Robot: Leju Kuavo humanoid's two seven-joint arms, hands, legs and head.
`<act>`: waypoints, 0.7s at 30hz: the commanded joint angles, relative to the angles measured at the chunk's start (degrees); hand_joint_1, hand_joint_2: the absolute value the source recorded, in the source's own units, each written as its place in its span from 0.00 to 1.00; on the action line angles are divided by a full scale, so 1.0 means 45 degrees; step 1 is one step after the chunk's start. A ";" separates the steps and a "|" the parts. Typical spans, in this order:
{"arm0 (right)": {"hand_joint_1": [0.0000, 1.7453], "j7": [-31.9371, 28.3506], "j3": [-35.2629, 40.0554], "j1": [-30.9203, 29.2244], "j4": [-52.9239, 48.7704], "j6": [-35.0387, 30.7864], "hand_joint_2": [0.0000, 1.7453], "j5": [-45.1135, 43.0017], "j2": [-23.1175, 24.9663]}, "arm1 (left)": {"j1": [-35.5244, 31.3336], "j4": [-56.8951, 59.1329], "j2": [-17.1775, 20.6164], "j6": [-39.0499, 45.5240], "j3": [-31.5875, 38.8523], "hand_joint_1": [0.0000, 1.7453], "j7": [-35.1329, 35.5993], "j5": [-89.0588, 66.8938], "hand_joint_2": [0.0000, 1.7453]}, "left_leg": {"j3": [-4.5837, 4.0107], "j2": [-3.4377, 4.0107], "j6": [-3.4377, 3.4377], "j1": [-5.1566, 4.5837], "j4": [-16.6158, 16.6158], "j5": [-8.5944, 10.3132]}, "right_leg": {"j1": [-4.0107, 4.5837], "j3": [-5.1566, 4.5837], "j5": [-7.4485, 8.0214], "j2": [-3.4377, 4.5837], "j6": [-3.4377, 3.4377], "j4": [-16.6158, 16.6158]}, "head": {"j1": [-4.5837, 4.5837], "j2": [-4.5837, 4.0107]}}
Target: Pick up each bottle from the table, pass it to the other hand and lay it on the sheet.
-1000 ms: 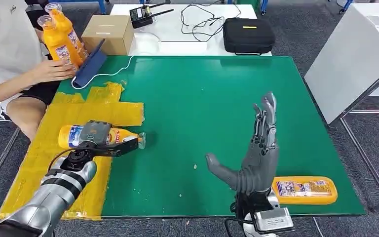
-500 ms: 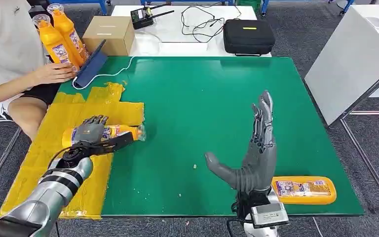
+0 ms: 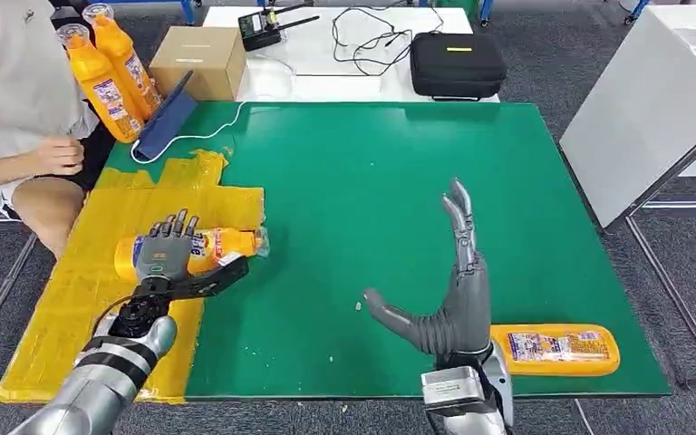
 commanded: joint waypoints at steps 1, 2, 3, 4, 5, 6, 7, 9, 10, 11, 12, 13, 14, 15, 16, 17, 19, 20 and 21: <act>0.00 0.1650 -0.0506 0.0841 0.1093 0.1218 1.00 0.4108 -0.2314 | 0.4036 -0.7728 -0.0807 0.0854 0.1830 0.00 -0.3298 0.4508 1.00 | 0.0055 0.0038 -0.0004 0.0007 -0.0004 -0.0039 | 0.0011 0.0065 -0.0021 0.0011 0.0011 -0.0033 | 0.0000 0.0000; 0.00 0.1735 -0.0691 0.1065 0.1094 0.1246 1.00 0.4392 -0.2677 | 0.4704 -0.8778 -0.0844 0.0656 0.1938 0.00 -0.3706 0.5280 1.00 | 0.0039 0.0039 -0.0007 0.0005 -0.0008 -0.0038 | 0.0007 0.0042 -0.0014 0.0017 0.0011 -0.0035 | -0.0005 0.0000; 0.00 0.1722 -0.0975 0.1285 0.1164 0.1250 1.00 0.4646 -0.3063 | 0.5357 -0.9814 -0.0913 0.0450 0.1995 0.00 -0.4065 0.5812 1.00 | 0.0078 0.0053 -0.0006 0.0002 -0.0001 -0.0069 | 0.0007 0.0086 -0.0038 0.0019 0.0017 -0.0038 | 0.0000 0.0000; 0.00 0.1561 -0.1125 0.1366 0.1178 0.1268 1.00 0.4593 -0.3113 | 0.5527 -1.0050 -0.0925 0.0383 0.2019 0.00 -0.4069 0.5798 1.00 | 0.0056 0.0047 -0.0005 0.0007 0.0001 -0.0068 | 0.0011 0.0068 -0.0037 0.0019 0.0017 -0.0041 | 0.0005 0.0000; 0.00 0.1561 -0.1125 0.1366 0.1178 0.1268 1.00 0.4593 -0.3113 | 0.5527 -1.0050 -0.0925 0.0383 0.2019 0.00 -0.4069 0.5798 1.00 | 0.0039 0.0043 -0.0004 0.0005 0.0004 -0.0069 | 0.0006 0.0050 -0.0051 0.0019 0.0034 -0.0030 | -0.0005 0.0000; 0.00 0.1514 -0.1166 0.1347 0.1152 0.1297 1.00 0.4594 -0.3074 | 0.5462 -0.9920 -0.0950 0.0387 0.2065 0.00 -0.4074 0.5800 1.00 | 0.0009 0.0029 0.0009 0.0001 0.0002 -0.0061 | 0.0002 0.0014 -0.0040 0.0013 0.0031 -0.0024 | -0.0005 0.0000; 0.00 0.1514 -0.1166 0.1347 0.1152 0.1297 1.00 0.4594 -0.3074 | 0.5462 -0.9920 -0.0950 0.0387 0.2065 0.00 -0.4074 0.5800 1.00 | 0.0038 0.0030 0.0010 -0.0002 0.0011 -0.0083 | 0.0001 0.0053 -0.0064 0.0005 0.0038 -0.0024 | 0.0000 0.0000; 0.00 0.1525 -0.1134 0.1291 0.1101 0.1403 1.00 0.4654 -0.2947 | 0.5255 -0.9594 -0.0987 0.0356 0.2120 0.00 -0.4136 0.5803 1.00 | -0.0012 0.0016 0.0012 -0.0009 0.0003 -0.0060 | -0.0003 0.0003 -0.0047 0.0014 0.0037 -0.0019 | 0.0005 0.0000; 0.00 0.1662 -0.1114 0.1274 0.1094 0.1494 1.00 0.4826 -0.2961 | 0.5211 -0.9534 -0.1034 0.0354 0.2133 0.00 -0.4330 0.6021 1.00 | 0.0019 0.0031 0.0008 -0.0011 0.0011 -0.0079 | -0.0004 0.0034 -0.0062 0.0017 0.0036 -0.0015 | 0.0000 0.0000; 0.00 0.2193 -0.1267 0.1524 0.1004 0.1675 1.00 0.5456 -0.3382 | 0.5599 -1.0026 -0.1238 0.0062 0.2286 0.00 -0.4931 0.7318 1.00 | 0.0010 0.0021 0.0014 -0.0012 0.0004 -0.0077 | -0.0005 0.0023 -0.0055 0.0008 0.0035 -0.0020 | -0.0005 0.0000; 0.00 0.2277 -0.1460 0.1751 0.0968 0.1696 1.00 0.5543 -0.3711 | 0.5931 -1.0433 -0.1338 -0.0068 0.2310 0.00 -0.5180 0.7783 1.00 | -0.0005 0.0012 0.0017 -0.0011 0.0003 -0.0071 | -0.0005 0.0009 -0.0051 0.0004 0.0037 -0.0022 | 0.0000 0.0000; 0.00 0.2359 -0.1764 0.2090 0.0916 0.1661 1.00 0.5647 -0.4123 | 0.6385 -1.0948 -0.1401 -0.0584 0.2266 0.00 -0.5454 0.8646 1.00 | 0.0029 0.0017 0.0013 -0.0011 0.0008 -0.0088 | -0.0002 0.0049 -0.0067 -0.0001 0.0038 -0.0022 | 0.0000 0.0000; 0.00 0.2341 -0.1974 0.2314 0.0895 0.1670 1.00 0.5663 -0.4375 | 0.6651 -1.1198 -0.1438 -0.1066 0.2217 0.00 -0.5576 0.9263 1.00 | 0.0016 0.0013 0.0019 -0.0013 0.0003 -0.0081 | -0.0006 0.0032 -0.0061 0.0001 0.0040 -0.0024 | -0.0005 0.0000; 0.00 0.2316 -0.2153 0.2548 0.0865 0.1765 1.00 0.5607 -0.4665 | 0.6823 -1.1305 -0.1462 -0.1424 0.2165 0.00 -0.5692 0.9692 1.00 | 0.0013 0.0008 0.0022 -0.0013 0.0004 -0.0081 | -0.0007 0.0029 -0.0060 -0.0002 0.0041 -0.0023 | -0.0005 0.0000; 0.00 0.2239 -0.2320 0.2778 0.0886 0.1938 1.00 0.5565 -0.5073 | 0.6903 -1.1272 -0.1510 -0.1827 0.2039 0.00 -0.5841 1.0147 1.00 | 0.0053 0.0012 0.0023 -0.0014 0.0009 -0.0104 | -0.0006 0.0075 -0.0082 -0.0010 0.0048 -0.0029 | -0.0010 0.0000; 0.00 0.2154 -0.2483 0.2929 0.0919 0.2098 1.00 0.5348 -0.5353 | 0.6844 -1.1117 -0.1570 -0.1957 0.2001 0.00 -0.5930 1.0330 1.00 | 0.0038 -0.0007 0.0028 -0.0020 0.0004 -0.0091 | -0.0013 0.0060 -0.0077 -0.0023 0.0050 -0.0028 | 0.0000 0.0000; 0.00 0.2192 -0.2872 0.3289 0.1065 0.2262 1.00 0.5440 -0.6003 | 0.6612 -1.0694 -0.1724 -0.1772 0.1729 0.00 -0.6110 0.9999 1.00 | 0.0055 -0.0017 0.0029 -0.0021 0.0009 -0.0101 | -0.0012 0.0087 -0.0095 -0.0034 0.0061 -0.0030 | 0.0000 0.0000; 0.00 0.2326 -0.3175 0.3477 0.1047 0.2212 1.00 0.5495 -0.6116 | 0.6521 -1.0500 -0.1784 -0.1709 0.1626 0.00 -0.6118 1.0013 1.00 | 0.0035 -0.0036 0.0029 -0.0030 0.0004 -0.0088 | -0.0018 0.0068 -0.0096 -0.0043 0.0074 -0.0025 | 0.0000 0.0000; 0.00 0.2372 -0.3311 0.3546 0.1025 0.2165 1.00 0.5501 -0.6114 | 0.6506 -1.0454 -0.1806 -0.1695 0.1597 0.00 -0.6118 1.0019 1.00 | 0.0010 -0.0038 0.0046 -0.0043 -0.0001 -0.0082 | -0.0026 0.0035 -0.0082 -0.0037 0.0073 -0.0023 | -0.0005 0.0000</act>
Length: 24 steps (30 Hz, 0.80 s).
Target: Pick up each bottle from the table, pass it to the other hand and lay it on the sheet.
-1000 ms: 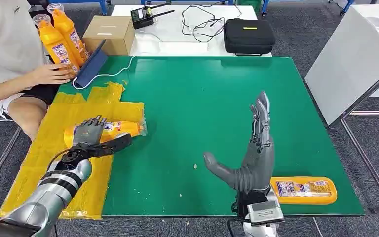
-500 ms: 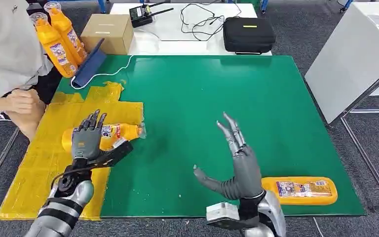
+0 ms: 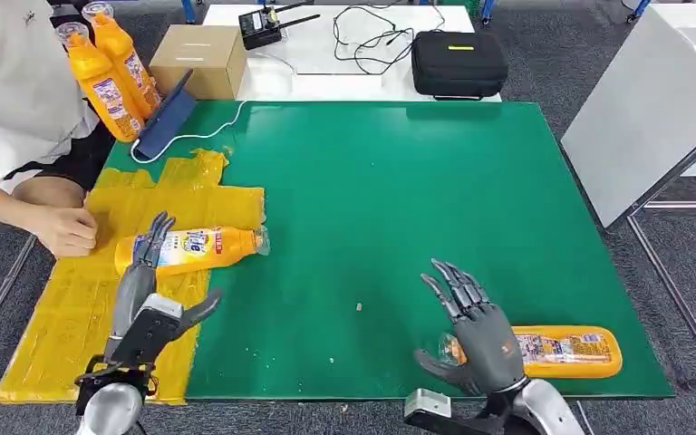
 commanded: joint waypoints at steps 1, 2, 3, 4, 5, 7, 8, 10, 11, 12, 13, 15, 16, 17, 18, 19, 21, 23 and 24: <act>0.00 0.0251 -0.1971 0.1321 0.0519 0.0254 1.00 0.0091 -0.1889 | 0.0152 0.0099 -0.0747 -0.0178 -0.0265 0.00 -0.0269 0.0176 1.00 | 0.0053 -0.0022 0.0005 -0.0008 0.0007 -0.0028 | -0.0001 0.0081 -0.0034 -0.0050 0.0013 -0.0014 | 0.0000 0.0000; 0.00 0.0328 -0.2160 0.1379 0.0474 0.0337 1.00 0.0084 -0.1836 | 0.0165 0.0126 -0.0767 -0.0159 -0.0268 0.00 -0.0256 0.0217 1.00 | 0.0045 -0.0024 0.0009 -0.0020 -0.0001 -0.0021 | -0.0013 0.0068 -0.0027 -0.0042 0.0014 -0.0014 | 0.0000 0.0000; 0.00 0.0377 -0.2348 0.1417 0.0464 0.0449 1.00 -0.0020 -0.1798 | 0.0159 0.0150 -0.0781 -0.0139 -0.0286 0.00 -0.0263 0.0233 1.00 | 0.0025 -0.0027 0.0011 -0.0028 -0.0004 -0.0013 | -0.0023 0.0042 -0.0016 -0.0031 0.0012 -0.0011 | 0.0000 0.0000; 0.00 0.0479 -0.2592 0.1423 0.0530 0.0463 1.00 -0.0037 -0.1731 | 0.0159 0.0166 -0.0782 -0.0221 -0.0304 0.00 -0.0264 0.0313 1.00 | 0.0063 -0.0016 0.0006 -0.0025 0.0006 -0.0037 | -0.0015 0.0088 -0.0033 -0.0033 0.0012 -0.0014 | 0.0000 0.0000; 0.00 0.0542 -0.2783 0.1429 0.0617 0.0498 1.00 0.0083 -0.1667 | 0.0140 0.0179 -0.0808 -0.0269 -0.0305 0.00 -0.0262 0.0379 1.00 | 0.0051 -0.0013 0.0011 -0.0034 0.0003 -0.0033 | -0.0025 0.0068 -0.0026 -0.0025 0.0010 -0.0011 | -0.0005 0.0000; 0.00 0.0522 -0.3045 0.1465 0.0742 0.0571 1.00 0.0036 -0.1629 | 0.0107 0.0211 -0.0823 -0.0280 -0.0334 0.00 -0.0271 0.0386 1.00 | 0.0064 -0.0010 0.0008 -0.0035 0.0003 -0.0038 | -0.0025 0.0081 -0.0029 -0.0029 0.0009 -0.0012 | -0.0005 0.0000; 0.00 0.0631 -0.3288 0.1444 0.0899 0.0499 1.00 0.0140 -0.1490 | 0.0100 0.0207 -0.0864 -0.0283 -0.0318 0.00 -0.0264 0.0418 1.00 | 0.0058 -0.0009 0.0009 -0.0031 0.0001 -0.0033 | -0.0022 0.0074 -0.0024 -0.0029 0.0009 -0.0016 | -0.0005 0.0000; 0.00 0.0720 -0.3523 0.1434 0.1007 0.0563 1.00 0.0384 -0.1347 | 0.0150 0.0138 -0.0911 -0.0333 -0.0287 0.00 -0.0270 0.0551 1.00 | 0.0066 -0.0013 0.0010 -0.0029 -0.0002 -0.0032 | -0.0020 0.0080 -0.0024 -0.0033 0.0009 -0.0021 | -0.0005 0.0000; 0.00 0.0784 -0.3654 0.1420 0.1105 0.0630 1.00 0.0426 -0.1317 | 0.0188 0.0075 -0.0937 -0.0356 -0.0282 0.00 -0.0277 0.0622 1.00 | 0.0064 -0.0009 0.0011 -0.0029 -0.0003 -0.0030 | -0.0020 0.0076 -0.0021 -0.0027 0.0008 -0.0022 | 0.0000 0.0000; 0.00 0.0945 -0.3811 0.1394 0.1231 0.0708 1.00 0.0577 -0.1291 | 0.0213 0.0041 -0.0957 -0.0350 -0.0301 0.00 -0.0280 0.0634 1.00 | 0.0051 -0.0008 0.0016 -0.0031 -0.0005 -0.0024 | -0.0022 0.0061 -0.0014 -0.0020 0.0009 -0.0020 | -0.0005 0.0000; 0.00 0.0940 -0.3864 0.1379 0.1270 0.0703 1.00 0.0582 -0.1299 | 0.0222 0.0031 -0.0960 -0.0344 -0.0307 0.00 -0.0280 0.0635 1.00 | 0.0082 0.0000 0.0011 -0.0028 0.0000 -0.0040 | -0.0017 0.0098 -0.0028 -0.0023 0.0008 -0.0023 | -0.0005 0.0000; 0.00 0.0940 -0.3864 0.1379 0.1270 0.0703 1.00 0.0582 -0.1299 | 0.0222 0.0031 -0.0960 -0.0344 -0.0307 0.00 -0.0280 0.0635 1.00 | 0.0051 -0.0004 0.0016 -0.0030 -0.0004 -0.0024 | -0.0021 0.0060 -0.0013 -0.0018 0.0010 -0.0020 | 0.0000 0.0000; 0.00 0.0940 -0.3864 0.1379 0.1270 0.0703 1.00 0.0582 -0.1299 | 0.0222 0.0031 -0.0960 -0.0344 -0.0307 0.00 -0.0280 0.0635 1.00 | 0.0085 0.0003 0.0010 -0.0026 0.0002 -0.0041 | -0.0015 0.0100 -0.0028 -0.0023 0.0009 -0.0023 | -0.0005 0.0000; 0.00 0.1083 -0.3961 0.1327 0.1373 0.0752 1.00 0.0706 -0.1257 | 0.0225 0.0036 -0.0958 -0.0369 -0.0327 0.00 -0.0272 0.0648 1.00 | 0.0068 -0.0002 0.0012 -0.0029 -0.0003 -0.0032 | -0.0020 0.0080 -0.0021 -0.0022 0.0009 -0.0022 | -0.0005 0.0000; 0.00 0.1175 -0.4070 0.1306 0.1428 0.0805 1.00 0.0815 -0.1205 | 0.0217 0.0035 -0.0961 -0.0409 -0.0362 0.00 -0.0259 0.0667 1.00 | 0.0050 -0.0001 0.0015 -0.0028 -0.0003 -0.0024 | -0.0020 0.0058 -0.0012 -0.0014 0.0008 -0.0019 | -0.0005 0.0000; 0.00 0.1190 -0.4141 0.1279 0.1525 0.0861 1.00 0.0812 -0.1202 | 0.0210 0.0036 -0.0964 -0.0420 -0.0393 0.00 -0.0263 0.0672 1.00 | 0.0049 0.0000 0.0015 -0.0029 -0.0005 -0.0023 | -0.0021 0.0056 -0.0011 -0.0014 0.0009 -0.0020 | -0.0005 0.0000; 0.00 0.1172 -0.4352 0.1294 0.1746 0.0985 1.00 0.0829 -0.1208 | 0.0197 0.0003 -0.0971 -0.0390 -0.0481 0.00 -0.0275 0.0672 1.00 | 0.0054 -0.0005 0.0014 -0.0029 -0.0005 -0.0023 | -0.0020 0.0064 -0.0013 -0.0021 0.0008 -0.0021 | -0.0005 0.0000; 0.00 0.1106 -0.4490 0.1304 0.1879 0.1115 1.00 0.0788 -0.1165 | 0.0182 -0.0014 -0.0947 -0.0369 -0.0540 0.00 -0.0273 0.0679 1.00 | 0.0071 -0.0004 0.0010 -0.0025 -0.0004 -0.0031 | -0.0016 0.0085 -0.0020 -0.0024 0.0008 -0.0026 | -0.0005 0.0000; 0.00 0.1092 -0.4527 0.1359 0.1935 0.1204 1.00 0.0800 -0.1200 | 0.0172 -0.0004 -0.0939 -0.0383 -0.0568 0.00 -0.0261 0.0684 1.00 | 0.0052 -0.0008 0.0014 -0.0025 -0.0005 -0.0023 | -0.0017 0.0064 -0.0011 -0.0020 0.0008 -0.0025 | -0.0005 0.0000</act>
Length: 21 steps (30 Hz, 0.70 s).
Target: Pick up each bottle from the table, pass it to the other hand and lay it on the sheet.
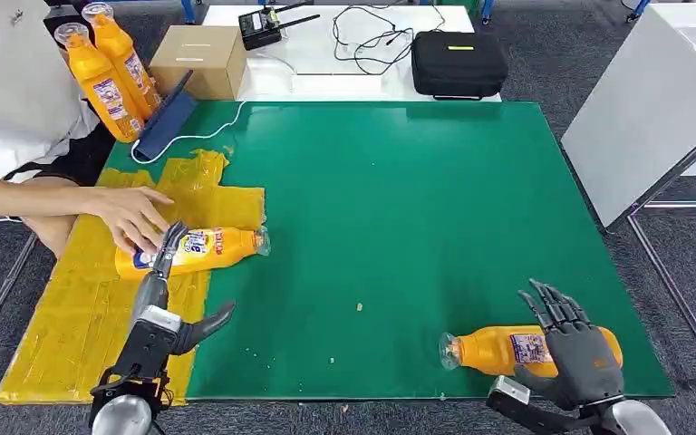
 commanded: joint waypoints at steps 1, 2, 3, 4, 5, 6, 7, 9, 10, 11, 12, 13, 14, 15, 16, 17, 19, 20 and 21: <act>0.00 -0.0046 -0.0883 -0.0044 0.1397 0.0505 1.00 0.0008 0.0439 | -0.0184 0.0187 -0.0037 -0.0062 -0.0463 0.00 0.0043 0.0058 1.00 | 0.0031 0.0005 -0.0012 0.0007 -0.0009 -0.0006 | 0.0010 0.0042 -0.0006 -0.0014 -0.0002 -0.0020 | 0.0000 0.0000; 0.00 -0.0046 -0.0883 -0.0044 0.1397 0.0505 1.00 0.0008 0.0439 | -0.0184 0.0187 -0.0037 -0.0062 -0.0463 0.00 0.0043 0.0058 1.00 | 0.0066 0.0012 -0.0018 0.0009 -0.0006 -0.0022 | 0.0014 0.0082 -0.0021 -0.0018 -0.0003 -0.0023 | 0.0000 0.0000; 0.00 -0.0046 -0.0883 -0.0044 0.1397 0.0505 1.00 0.0008 0.0439 | -0.0184 0.0187 -0.0037 -0.0062 -0.0463 0.00 0.0043 0.0058 1.00 | 0.0046 0.0008 -0.0015 0.0009 -0.0007 -0.0013 | 0.0013 0.0060 -0.0013 -0.0017 -0.0003 -0.0022 | 0.0000 0.0000; 0.00 -0.0046 -0.0883 -0.0044 0.1397 0.0505 1.00 0.0008 0.0439 | -0.0184 0.0187 -0.0037 -0.0062 -0.0463 0.00 0.0043 0.0058 1.00 | 0.0026 0.0006 -0.0011 0.0009 -0.0007 -0.0006 | 0.0011 0.0036 -0.0005 -0.0012 -0.0002 -0.0018 | 0.0000 0.0000; 0.00 -0.0046 -0.0883 -0.0044 0.1397 0.0505 1.00 0.0008 0.0439 | -0.0184 0.0187 -0.0037 -0.0062 -0.0463 0.00 0.0043 0.0058 1.00 | 0.0060 0.0013 -0.0020 0.0015 -0.0004 -0.0021 | 0.0019 0.0077 -0.0018 -0.0017 -0.0005 -0.0025 | 0.0000 0.0000; 0.00 -0.0046 -0.0883 -0.0044 0.1397 0.0505 1.00 0.0008 0.0439 | -0.0184 0.0187 -0.0037 -0.0062 -0.0463 0.00 0.0043 0.0058 1.00 | 0.0047 0.0014 -0.0016 0.0010 -0.0008 -0.0014 | 0.0013 0.0058 -0.0012 -0.0011 -0.0004 -0.0022 | 0.0000 0.0000; 0.00 -0.0046 -0.0883 -0.0044 0.1397 0.0505 1.00 0.0008 0.0439 | -0.0184 0.0187 -0.0037 -0.0062 -0.0463 0.00 0.0043 0.0058 1.00 | 0.0030 0.0011 -0.0013 0.0010 -0.0005 -0.0010 | 0.0013 0.0040 -0.0007 -0.0009 -0.0003 -0.0018 | 0.0000 0.0000; 0.00 -0.0046 -0.0883 -0.0044 0.1397 0.0505 1.00 0.0008 0.0439 | -0.0184 0.0187 -0.0037 -0.0062 -0.0463 0.00 0.0043 0.0058 1.00 | 0.0051 0.0012 -0.0017 0.0008 -0.0008 -0.0016 | 0.0012 0.0064 -0.0015 -0.0015 -0.0004 -0.0021 | 0.0000 0.0000; 0.00 -0.0046 -0.0883 -0.0044 0.1397 0.0505 1.00 0.0008 0.0439 | -0.0184 0.0187 -0.0037 -0.0062 -0.0463 0.00 0.0043 0.0058 1.00 | 0.0037 0.0012 -0.0013 0.0008 -0.0007 -0.0011 | 0.0012 0.0046 -0.0009 -0.0009 -0.0003 -0.0019 | 0.0000 0.0000; 0.00 -0.0046 -0.0883 -0.0044 0.1397 0.0505 1.00 0.0008 0.0439 | -0.0184 0.0187 -0.0037 -0.0062 -0.0463 0.00 0.0043 0.0058 1.00 | 0.0070 0.0025 -0.0021 0.0013 -0.0002 -0.0029 | 0.0018 0.0085 -0.0023 -0.0008 -0.0005 -0.0022 | 0.0000 0.0000; 0.00 -0.0046 -0.0883 -0.0044 0.1397 0.0505 1.00 0.0008 0.0439 | -0.0184 0.0187 -0.0037 -0.0062 -0.0463 0.00 0.0043 0.0058 1.00 | 0.0052 0.0016 -0.0016 0.0009 -0.0005 -0.0019 | 0.0013 0.0064 -0.0016 -0.0010 -0.0003 -0.0019 | 0.0000 0.0000; 0.00 -0.0046 -0.0883 -0.0044 0.1397 0.0505 1.00 0.0008 0.0439 | -0.0184 0.0187 -0.0037 -0.0062 -0.0463 0.00 0.0043 0.0058 1.00 | 0.0040 0.0014 -0.0014 0.0009 -0.0006 -0.0013 | 0.0013 0.0051 -0.0011 -0.0009 -0.0003 -0.0019 | 0.0000 0.0000; 0.00 -0.0046 -0.0883 -0.0044 0.1397 0.0505 1.00 0.0008 0.0439 | -0.0184 0.0187 -0.0037 -0.0062 -0.0463 0.00 0.0043 0.0058 1.00 | 0.0065 0.0020 -0.0019 0.0012 -0.0003 -0.0025 | 0.0017 0.0079 -0.0021 -0.0011 -0.0004 -0.0021 | 0.0000 0.0000; 0.00 -0.0046 -0.0883 -0.0044 0.1397 0.0505 1.00 0.0008 0.0439 | -0.0184 0.0187 -0.0037 -0.0062 -0.0463 0.00 0.0043 0.0058 1.00 | 0.0055 0.0020 -0.0017 0.0008 -0.0006 -0.0020 | 0.0013 0.0065 -0.0017 -0.0009 -0.0003 -0.0020 | 0.0000 0.0000; 0.00 -0.0046 -0.0883 -0.0044 0.1397 0.0505 1.00 0.0008 0.0439 | -0.0184 0.0187 -0.0037 -0.0062 -0.0463 0.00 0.0043 0.0058 1.00 | 0.0025 0.0011 -0.0010 0.0005 -0.0007 -0.0007 | 0.0008 0.0032 -0.0005 -0.0008 -0.0002 -0.0014 | -0.0005 0.0000; 0.00 -0.0027 -0.0886 -0.0008 0.1378 0.0589 1.00 -0.0004 0.0419 | -0.0192 0.0234 -0.0021 -0.0071 -0.0462 0.00 0.0050 0.0057 1.00 | 0.0064 0.0020 -0.0018 0.0010 -0.0002 -0.0025 | 0.0015 0.0078 -0.0022 -0.0012 -0.0004 -0.0019 | 0.0000 0.0000; 0.00 0.0045 -0.0934 0.0026 0.1470 0.0841 1.00 -0.0037 0.0252 | -0.0232 0.0352 0.0043 -0.0167 -0.0481 0.00 0.0140 0.0055 1.00 | 0.0038 0.0013 -0.0013 0.0007 -0.0006 -0.0013 | 0.0010 0.0048 -0.0011 -0.0011 -0.0002 -0.0017 | 0.0000 0.0000; 0.00 0.0012 -0.1052 0.0006 0.1597 0.0972 1.00 -0.0242 0.0220 | -0.0260 0.0459 0.0066 -0.0213 -0.0471 0.00 0.0167 0.0073 1.00 | 0.0065 0.0019 -0.0019 0.0012 -0.0002 -0.0026 | 0.0017 0.0080 -0.0022 -0.0013 -0.0003 -0.0021 | 0.0000 0.0000; 0.00 -0.0032 -0.1142 -0.0015 0.1715 0.1044 1.00 -0.0342 0.0200 | -0.0278 0.0528 0.0079 -0.0268 -0.0467 0.00 0.0168 0.0119 1.00 | 0.0054 0.0014 -0.0015 0.0007 -0.0007 -0.0018 | 0.0011 0.0066 -0.0016 -0.0013 -0.0002 -0.0020 | -0.0004 0.0000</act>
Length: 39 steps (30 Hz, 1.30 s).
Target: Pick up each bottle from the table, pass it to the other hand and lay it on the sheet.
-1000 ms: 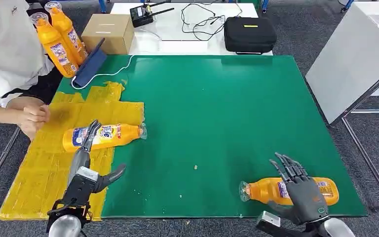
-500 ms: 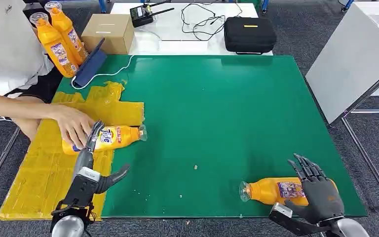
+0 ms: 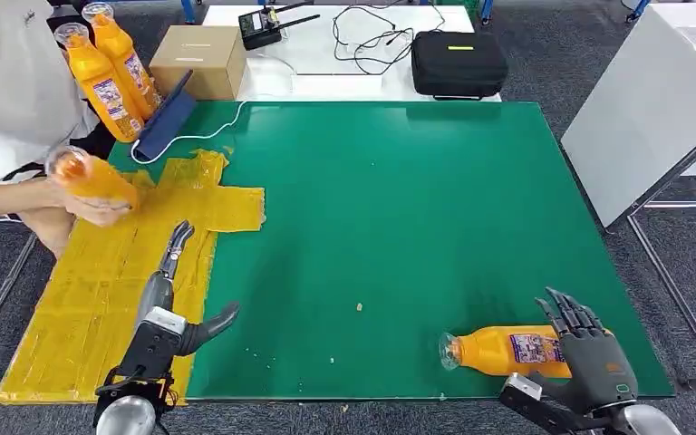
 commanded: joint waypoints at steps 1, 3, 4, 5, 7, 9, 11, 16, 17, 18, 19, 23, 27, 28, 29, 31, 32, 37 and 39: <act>0.00 -0.0029 -0.0534 -0.0133 0.1151 0.0662 1.00 -0.0383 0.0139 | -0.0285 0.0606 0.0121 -0.0349 -0.0218 0.00 0.0149 0.0210 1.00 | 0.0042 0.0007 -0.0014 0.0006 -0.0009 -0.0011 | 0.0009 0.0055 -0.0012 -0.0016 -0.0002 -0.0021 | 0.0000 0.0000; 0.00 -0.0025 -0.0667 -0.0181 0.1389 0.0747 1.00 -0.0350 0.0156 | -0.0314 0.0622 0.0110 -0.0362 -0.0207 0.00 0.0105 0.0265 1.00 | 0.0058 0.0008 -0.0017 0.0009 -0.0009 -0.0017 | 0.0013 0.0074 -0.0017 -0.0018 -0.0002 -0.0026 | 0.0000 0.0000; 0.00 0.0007 -0.0731 -0.0214 0.1530 0.0777 1.00 -0.0307 0.0184 | -0.0317 0.0616 0.0118 -0.0398 -0.0223 0.00 0.0091 0.0309 1.00 | 0.0048 0.0009 -0.0014 0.0008 -0.0009 -0.0013 | 0.0011 0.0060 -0.0011 -0.0012 -0.0002 -0.0023 | 0.0000 0.0000; 0.00 0.0072 -0.0770 -0.0241 0.1612 0.0793 1.00 -0.0211 0.0212 | -0.0318 0.0612 0.0124 -0.0421 -0.0226 0.00 0.0092 0.0343 1.00 | 0.0085 0.0015 -0.0022 0.0011 -0.0008 -0.0028 | 0.0016 0.0105 -0.0026 -0.0020 -0.0003 -0.0030 | 0.0000 0.0000; 0.00 0.0395 -0.0897 -0.0399 0.1987 0.0729 1.00 0.0264 0.0326 | -0.0335 0.0627 0.0108 -0.0481 -0.0242 0.00 0.0123 0.0392 1.00 | 0.0051 0.0013 -0.0016 0.0010 -0.0012 -0.0013 | 0.0013 0.0065 -0.0009 -0.0011 -0.0003 -0.0029 | 0.0000 0.0000; 0.00 0.0605 -0.0909 -0.0519 0.2278 0.0734 1.00 0.0599 0.0378 | -0.0342 0.0653 0.0081 -0.0503 -0.0263 0.00 0.0139 0.0413 1.00 | 0.0067 0.0017 -0.0019 0.0010 -0.0014 -0.0017 | 0.0015 0.0083 -0.0013 -0.0011 -0.0004 -0.0034 | 0.0000 0.0000; 0.00 0.0889 -0.0874 -0.0667 0.2567 0.0700 1.00 0.1018 0.0477 | -0.0351 0.0690 0.0026 -0.0533 -0.0291 0.00 0.0186 0.0433 1.00 | 0.0083 0.0024 -0.0022 0.0014 -0.0011 -0.0025 | 0.0020 0.0103 -0.0018 -0.0008 -0.0005 -0.0037 | 0.0000 0.0000; 0.00 0.1357 -0.0659 -0.1094 0.3230 0.0553 1.00 0.1854 0.0618 | -0.0413 0.0836 -0.0015 -0.0598 -0.0372 0.00 0.0294 0.0415 1.00 | 0.0075 0.0033 -0.0020 0.0011 -0.0015 -0.0018 | 0.0016 0.0089 -0.0011 -0.0005 -0.0004 -0.0036 | 0.0000 0.0000; 0.00 0.1356 -0.0662 -0.1133 0.3302 0.0528 1.00 0.1852 0.0647 | -0.0414 0.0840 -0.0013 -0.0601 -0.0367 0.00 0.0316 0.0409 1.00 | 0.0053 0.0033 -0.0017 0.0012 -0.0016 -0.0010 | 0.0017 0.0065 -0.0001 0.0002 -0.0004 -0.0035 | 0.0000 0.0000; 0.00 0.1354 -0.0665 -0.1159 0.3329 0.0517 1.00 0.1852 0.0643 | -0.0404 0.0852 -0.0011 -0.0597 -0.0360 0.00 0.0323 0.0409 1.00 | 0.0084 0.0043 -0.0023 0.0016 -0.0015 -0.0023 | 0.0022 0.0099 -0.0012 0.0002 -0.0006 -0.0040 | 0.0000 0.0000; 0.00 0.1389 -0.0691 -0.1207 0.3407 0.0523 1.00 0.1849 0.0663 | -0.0408 0.0910 -0.0047 -0.0578 -0.0328 0.00 0.0346 0.0411 1.00 | 0.0054 0.0031 -0.0016 0.0009 -0.0018 -0.0010 | 0.0013 0.0065 -0.0004 0.0000 -0.0004 -0.0033 | -0.0005 0.0000; 0.15 0.1469 -0.0526 -0.1363 0.3742 0.0747 1.00 0.2024 0.0598 | -0.0451 0.1061 -0.0081 -0.0535 -0.0328 0.00 0.0374 0.0388 1.00 | 0.0074 0.0033 -0.0019 0.0010 -0.0015 -0.0019 | 0.0015 0.0086 -0.0013 -0.0005 -0.0004 -0.0034 | -0.0005 0.0000; 0.80 0.1449 -0.0109 -0.1692 0.4319 0.0738 1.00 0.2188 0.0699 | -0.0479 0.1257 -0.0134 -0.0607 -0.0505 0.00 0.0424 0.0320 1.00 | 0.0044 0.0034 -0.0011 0.0010 -0.0015 -0.0006 | 0.0014 0.0053 0.0001 0.0001 -0.0003 -0.0031 | 0.0000 0.0000; 0.86 0.1448 -0.0083 -0.1690 0.4332 0.0739 1.00 0.2191 0.0725 | -0.0469 0.1266 -0.0142 -0.0607 -0.0515 0.00 0.0424 0.0321 1.00 | 0.0069 0.0040 -0.0018 0.0015 -0.0015 -0.0015 | 0.0020 0.0082 -0.0006 -0.0002 -0.0004 -0.0039 | 0.0000 0.0000; 0.93 0.1437 0.0113 -0.1846 0.4597 0.0732 1.00 0.2205 0.0712 | -0.0498 0.1354 -0.0152 -0.0589 -0.0557 0.00 0.0424 0.0320 1.00 | 0.0054 0.0038 -0.0015 0.0010 -0.0017 -0.0008 | 0.0014 0.0064 -0.0001 0.0001 -0.0003 -0.0034 | -0.0005 0.0000; 0.99 0.1427 0.0422 -0.1965 0.4817 0.0687 1.00 0.2242 0.0640 | -0.0516 0.1413 -0.0154 -0.0578 -0.0578 0.00 0.0440 0.0334 1.00 | 0.0083 0.0056 -0.0019 0.0018 -0.0012 -0.0022 | 0.0023 0.0095 -0.0007 0.0011 -0.0005 -0.0039 | 0.0000 0.0000; 1.00 0.1425 0.0601 -0.1968 0.4849 0.0643 1.00 0.2229 0.0542 | -0.0522 0.1429 -0.0149 -0.0569 -0.0583 0.00 0.0453 0.0352 1.00 | 0.0091 0.0062 -0.0021 0.0017 -0.0015 -0.0020 | 0.0023 0.0103 -0.0006 0.0009 -0.0005 -0.0042 | -0.0005 0.0000; 1.00 0.0937 0.0834 -0.1834 0.4383 0.0411 1.00 0.1428 0.0438 | -0.0454 0.1390 -0.0097 -0.0564 -0.0585 0.00 0.0464 0.0414 1.00 | 0.0094 0.0056 -0.0019 0.0018 -0.0010 -0.0018 | 0.0023 0.0101 -0.0007 0.0000 -0.0004 -0.0036 | 0.0000 0.0000; 1.00 0.0792 0.0883 -0.1885 0.4106 0.0195 1.00 0.1270 0.0641 | -0.0428 0.1328 -0.0096 -0.0839 -0.0666 0.00 0.0517 0.0580 1.00 | 0.0113 0.0062 -0.0022 0.0013 -0.0011 -0.0022 | 0.0019 0.0115 -0.0013 0.0003 -0.0006 -0.0033 | 0.0005 0.0000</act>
